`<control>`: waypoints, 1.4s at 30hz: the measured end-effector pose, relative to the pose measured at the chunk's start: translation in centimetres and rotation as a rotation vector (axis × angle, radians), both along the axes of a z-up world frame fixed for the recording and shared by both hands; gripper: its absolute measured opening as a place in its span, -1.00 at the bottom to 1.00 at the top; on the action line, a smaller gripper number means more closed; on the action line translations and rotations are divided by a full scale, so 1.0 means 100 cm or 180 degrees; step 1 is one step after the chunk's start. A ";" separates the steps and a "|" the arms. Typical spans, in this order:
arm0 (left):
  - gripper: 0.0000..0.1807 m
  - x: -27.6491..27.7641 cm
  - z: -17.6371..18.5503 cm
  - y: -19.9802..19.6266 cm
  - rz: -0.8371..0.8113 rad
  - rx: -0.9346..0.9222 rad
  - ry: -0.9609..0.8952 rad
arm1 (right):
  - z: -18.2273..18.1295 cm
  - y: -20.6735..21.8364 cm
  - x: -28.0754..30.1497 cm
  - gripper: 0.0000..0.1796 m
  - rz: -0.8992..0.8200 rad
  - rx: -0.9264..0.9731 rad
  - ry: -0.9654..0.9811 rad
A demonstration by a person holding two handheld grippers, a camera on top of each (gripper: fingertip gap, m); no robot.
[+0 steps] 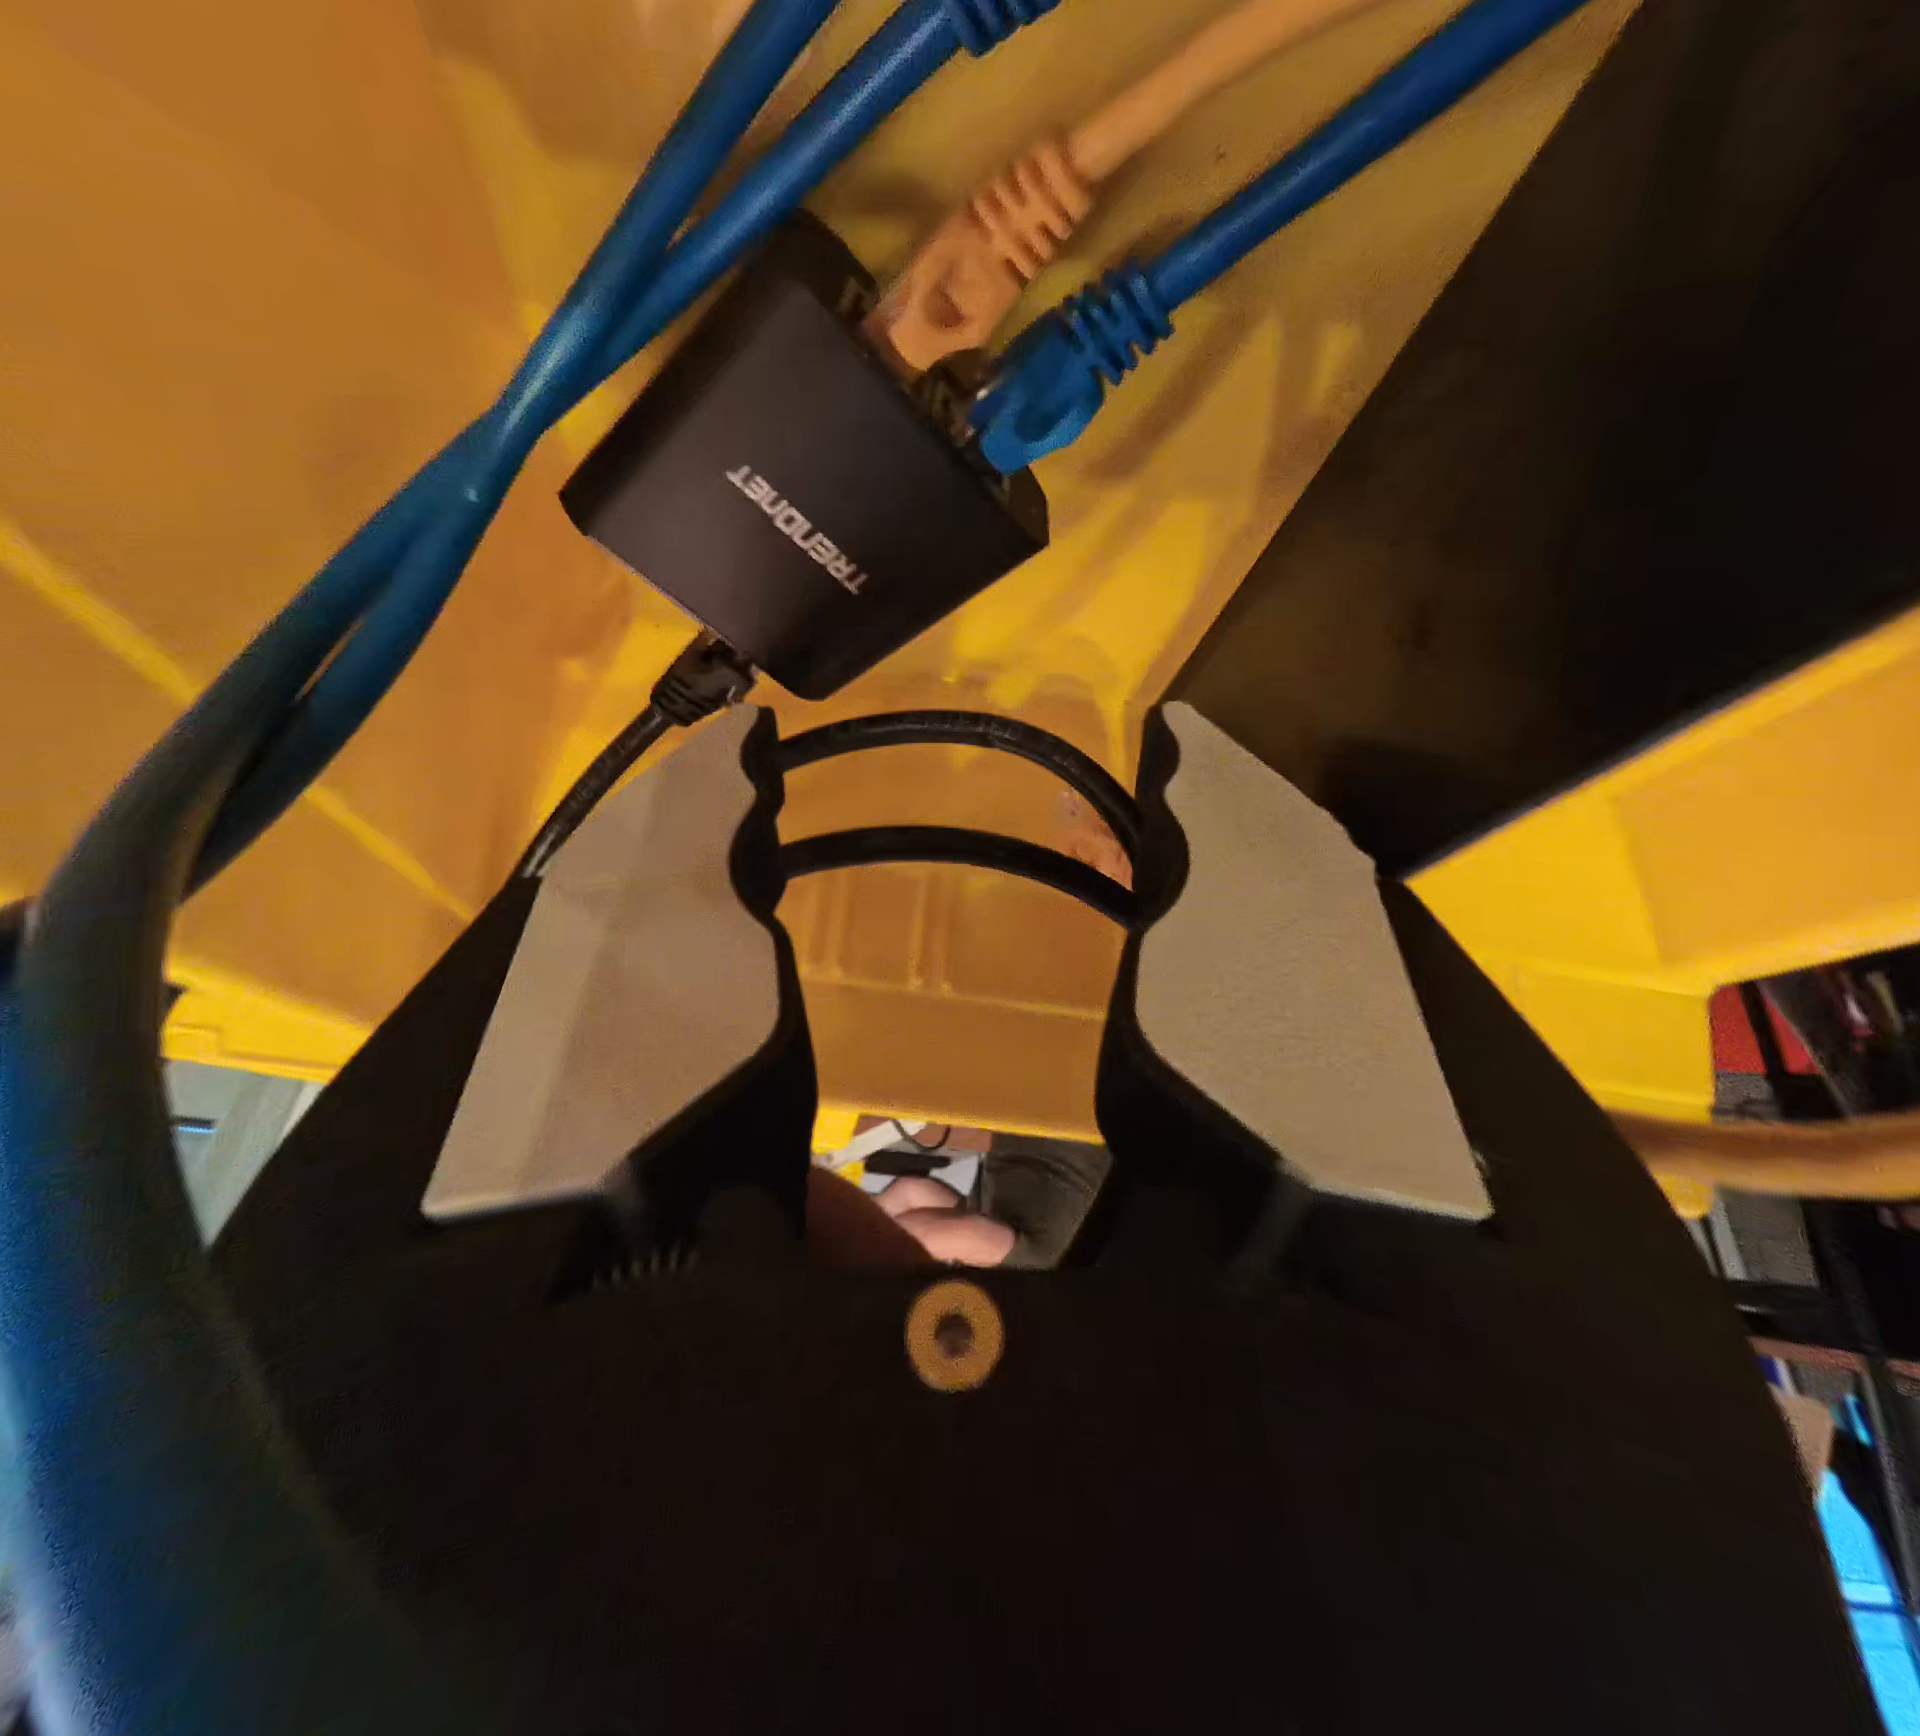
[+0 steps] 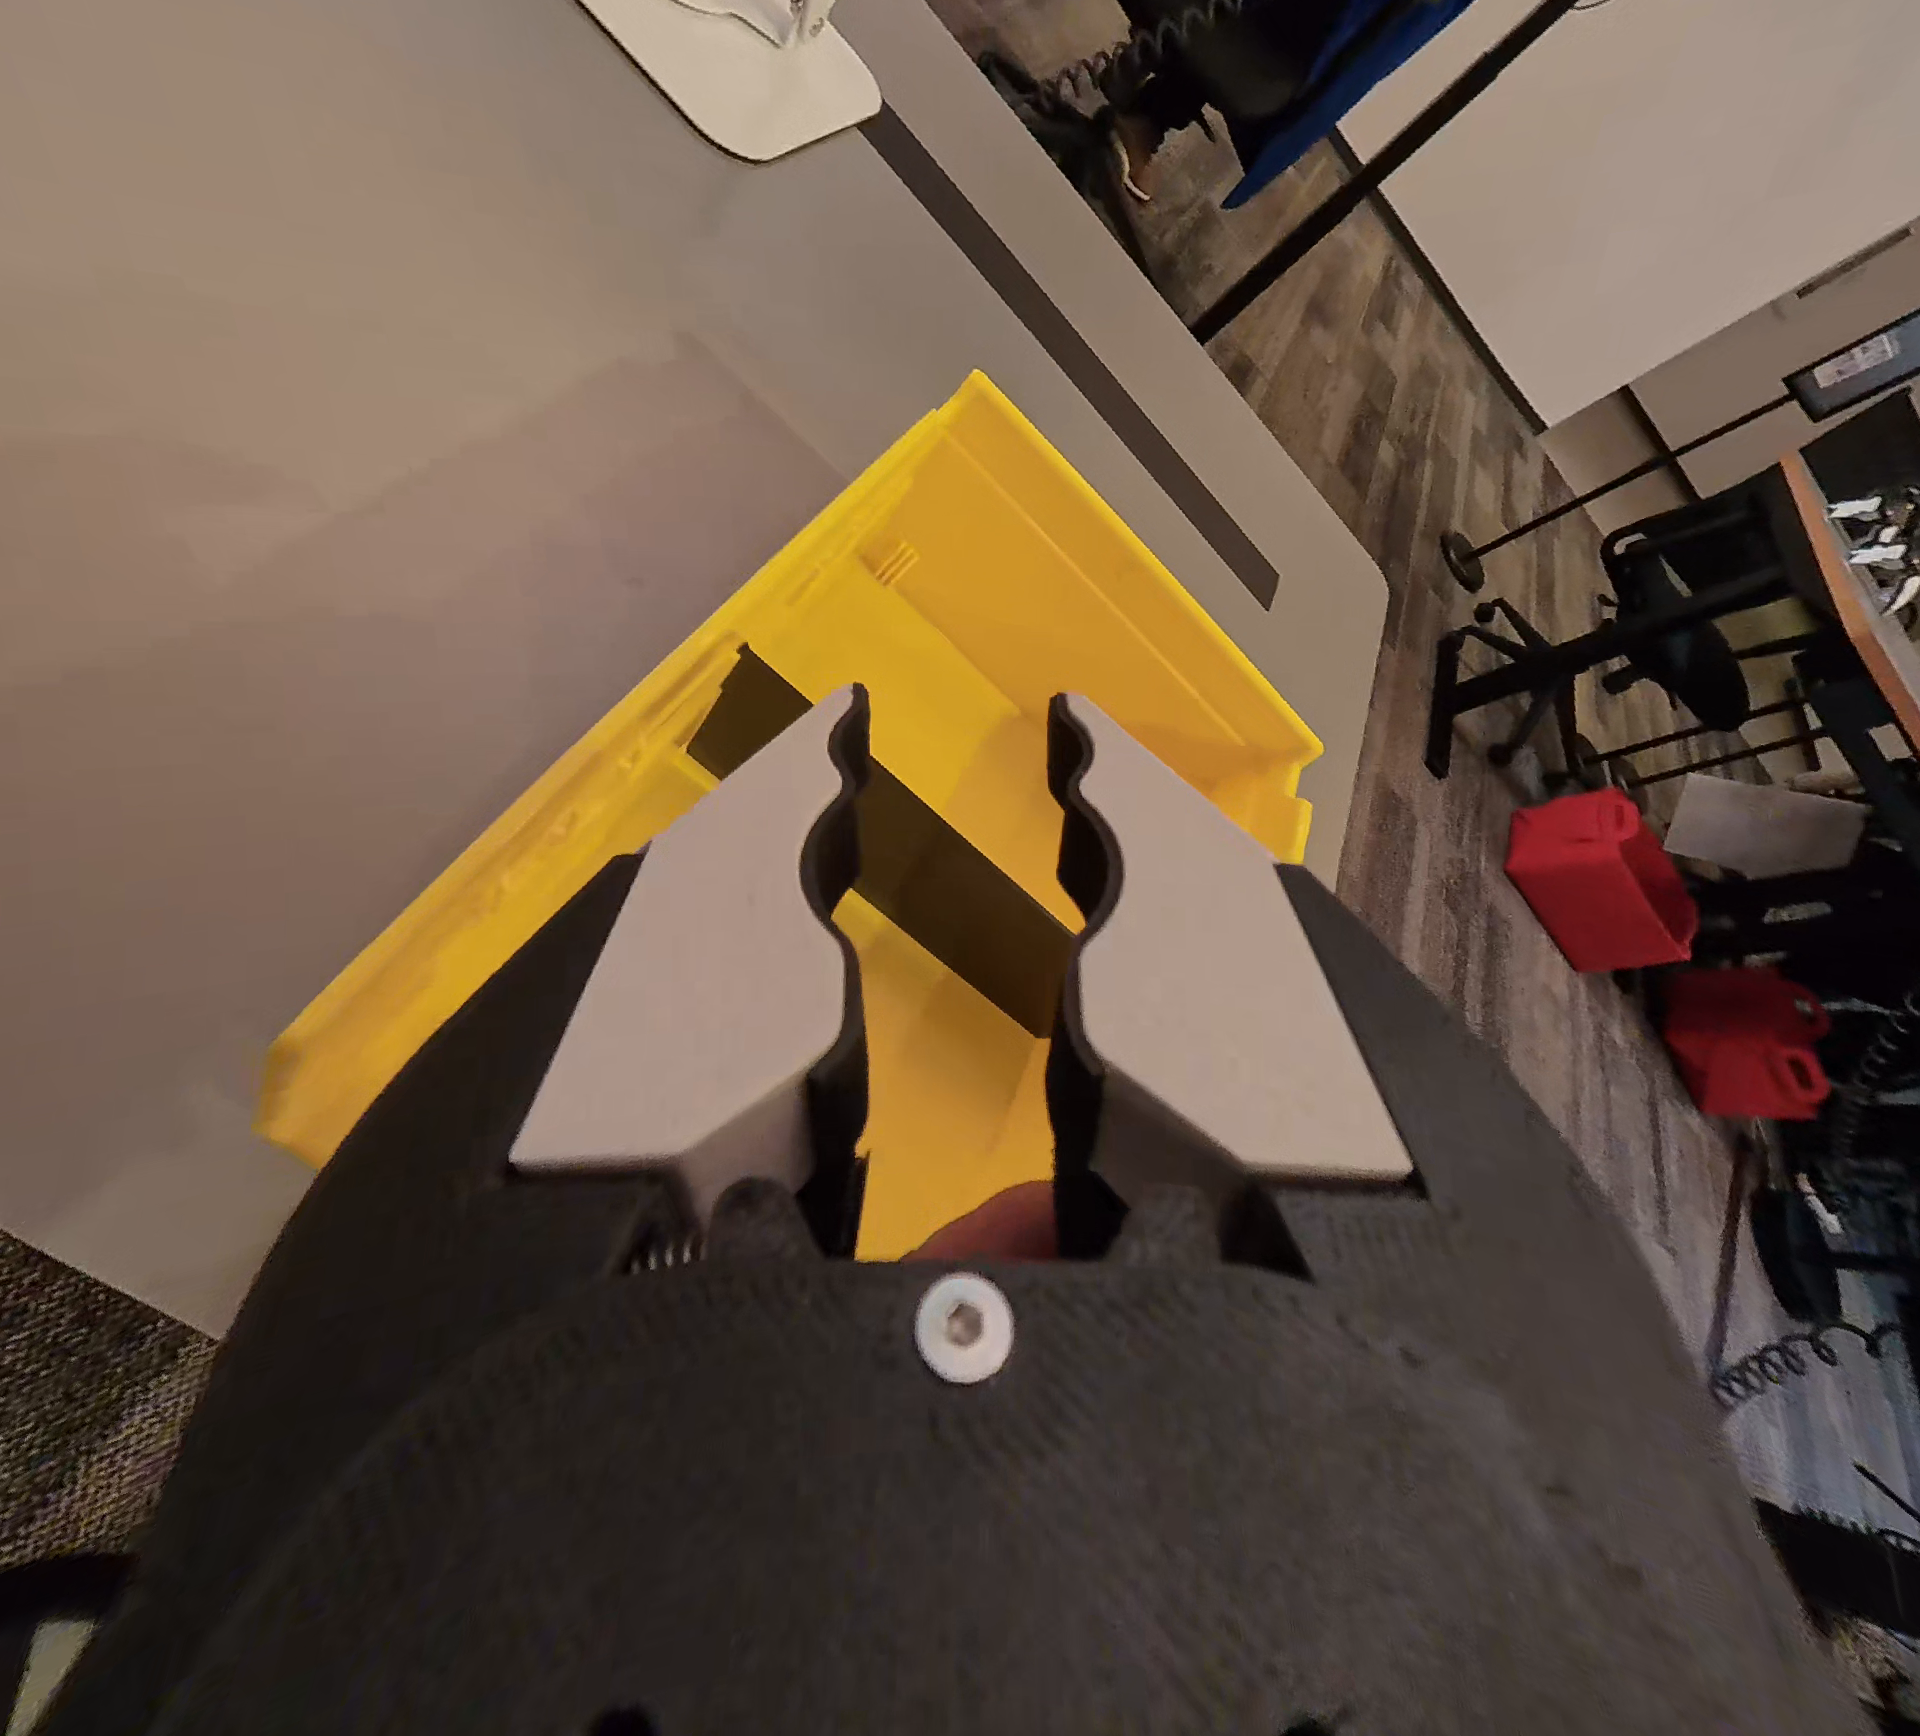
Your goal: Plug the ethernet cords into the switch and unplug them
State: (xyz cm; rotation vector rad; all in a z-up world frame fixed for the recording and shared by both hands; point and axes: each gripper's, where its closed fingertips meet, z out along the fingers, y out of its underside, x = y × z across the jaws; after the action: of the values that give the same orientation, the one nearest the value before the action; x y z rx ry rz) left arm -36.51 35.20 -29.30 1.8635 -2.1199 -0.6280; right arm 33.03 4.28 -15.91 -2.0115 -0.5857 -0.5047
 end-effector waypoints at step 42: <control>-0.63 0.013 0.041 0.047 0.0049 0.0678 -0.0631 | -0.006 0.017 -0.038 -0.68 0.0331 0.0080 0.0414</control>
State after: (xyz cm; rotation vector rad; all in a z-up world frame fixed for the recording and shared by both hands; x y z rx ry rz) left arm -35.24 39.87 -25.17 2.1334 -2.2335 -0.7175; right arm 29.24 5.97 -16.54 -1.9619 -0.5972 -0.3148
